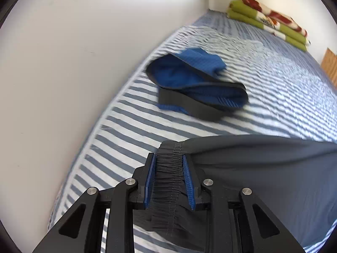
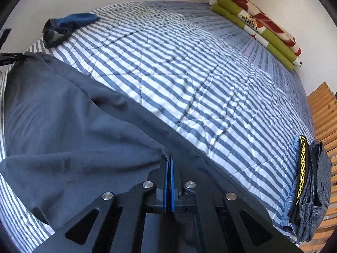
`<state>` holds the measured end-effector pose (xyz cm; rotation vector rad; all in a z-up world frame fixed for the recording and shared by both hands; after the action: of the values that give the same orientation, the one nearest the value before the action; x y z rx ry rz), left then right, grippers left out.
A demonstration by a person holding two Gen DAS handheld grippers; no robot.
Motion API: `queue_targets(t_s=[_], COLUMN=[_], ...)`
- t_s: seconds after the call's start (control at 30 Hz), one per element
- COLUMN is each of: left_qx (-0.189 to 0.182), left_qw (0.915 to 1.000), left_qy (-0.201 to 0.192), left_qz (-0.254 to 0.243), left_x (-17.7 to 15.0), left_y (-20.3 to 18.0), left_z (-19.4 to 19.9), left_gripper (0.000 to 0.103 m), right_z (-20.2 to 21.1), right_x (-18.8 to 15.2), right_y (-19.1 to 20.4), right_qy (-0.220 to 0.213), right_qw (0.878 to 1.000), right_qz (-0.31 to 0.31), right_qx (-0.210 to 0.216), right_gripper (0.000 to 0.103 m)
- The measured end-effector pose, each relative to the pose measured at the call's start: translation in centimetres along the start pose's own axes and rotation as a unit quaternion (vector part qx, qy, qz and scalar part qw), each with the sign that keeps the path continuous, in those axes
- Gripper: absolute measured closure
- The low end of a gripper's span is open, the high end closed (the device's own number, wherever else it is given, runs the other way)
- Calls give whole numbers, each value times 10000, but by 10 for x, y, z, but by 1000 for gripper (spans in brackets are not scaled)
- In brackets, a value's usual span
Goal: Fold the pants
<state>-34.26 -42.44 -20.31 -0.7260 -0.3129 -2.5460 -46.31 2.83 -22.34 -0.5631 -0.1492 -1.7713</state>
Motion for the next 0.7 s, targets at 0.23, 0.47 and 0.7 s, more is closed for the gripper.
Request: queue_targets(t_s=[0.23,0.47,0.7], left_qx=[98,129,-36], left_qw=[9992,9983,9981], left_qy=[337,425,341], left_qz=[192,375,504], left_x=[9,5,-32], left_y=[15,33,58], left_z=[-36,-33,13], left_gripper=[75,45,45], right_z=[-22,-63,-5], right_x=[37,38,47], right_y=[10,18,2], right_qy=[-15,366,-286], right_qw=[9998,9983,9989], right_qz=[156,348,33], right_qx=[-131,-305,-368], right_gripper=[101,95,58])
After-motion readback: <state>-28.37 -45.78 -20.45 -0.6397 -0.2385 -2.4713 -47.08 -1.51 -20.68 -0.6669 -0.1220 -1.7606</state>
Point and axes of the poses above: each gripper's, at about its wrist camera, not at the fingertips, and z roughly against the way its jaws point, y to its left, x to its top, the point moved 10 cm from there along -z, roughly the way its jaws point, and after that the axes turned 3 degrees about -z, right-handed, at the moved point
